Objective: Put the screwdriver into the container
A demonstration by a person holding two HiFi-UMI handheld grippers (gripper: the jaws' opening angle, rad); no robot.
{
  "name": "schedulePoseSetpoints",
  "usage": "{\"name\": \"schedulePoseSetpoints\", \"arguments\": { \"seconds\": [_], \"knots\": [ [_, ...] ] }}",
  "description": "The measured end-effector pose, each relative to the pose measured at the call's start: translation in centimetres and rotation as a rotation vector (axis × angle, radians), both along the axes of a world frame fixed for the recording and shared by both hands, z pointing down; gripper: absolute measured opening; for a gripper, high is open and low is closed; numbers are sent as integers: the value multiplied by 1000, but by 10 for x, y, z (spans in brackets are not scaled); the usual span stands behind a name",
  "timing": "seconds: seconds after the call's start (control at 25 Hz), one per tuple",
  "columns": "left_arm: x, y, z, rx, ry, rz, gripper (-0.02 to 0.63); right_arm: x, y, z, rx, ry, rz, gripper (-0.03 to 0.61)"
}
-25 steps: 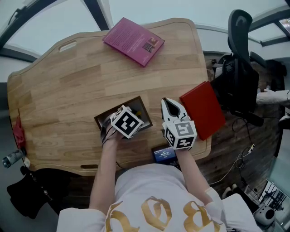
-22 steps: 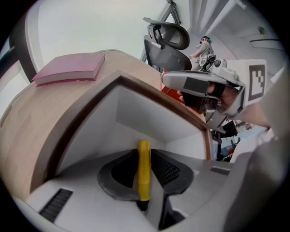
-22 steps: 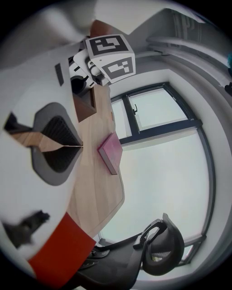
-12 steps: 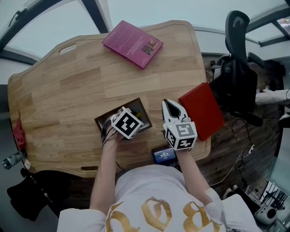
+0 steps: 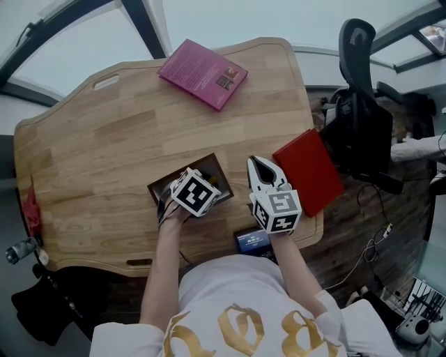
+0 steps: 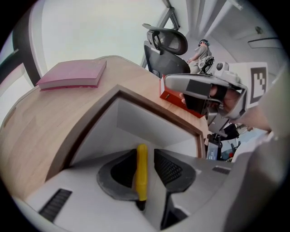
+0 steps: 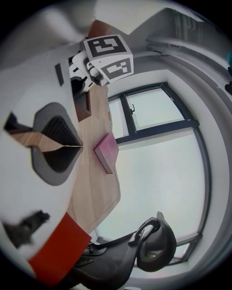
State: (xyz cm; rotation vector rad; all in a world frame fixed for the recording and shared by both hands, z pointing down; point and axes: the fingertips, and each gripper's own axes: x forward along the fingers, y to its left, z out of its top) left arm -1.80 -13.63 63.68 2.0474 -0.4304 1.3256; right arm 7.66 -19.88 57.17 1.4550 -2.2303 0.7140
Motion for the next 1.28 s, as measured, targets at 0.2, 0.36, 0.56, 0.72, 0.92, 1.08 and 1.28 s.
{"name": "schedulePoseSetpoints", "arguments": {
  "seconds": [0.2,0.36,0.56,0.72,0.92,1.08,1.28],
  "knots": [
    [-3,-4,-10,55,0,-6,124,0,1,-6,13,2,2,32],
    [-7,-11,-21,104,23,-59,109,-2,4,-11,25,1,0,32],
    [-12,-21,-42,158,81,-138,77,-6,8,-20,41,3,-6,32],
    [-16,-25,-58,223,141,-197,57,-9,14,-24,52,9,-15,32],
    [-28,-27,-76,308,167,-258,29,-16,19,-35,77,12,-21,32],
    [-42,-30,-90,406,153,-306,18,-23,26,-48,108,16,-32,32],
    [-56,-27,-121,522,202,-407,18,-34,38,-69,161,33,-54,32]
  ]
}}
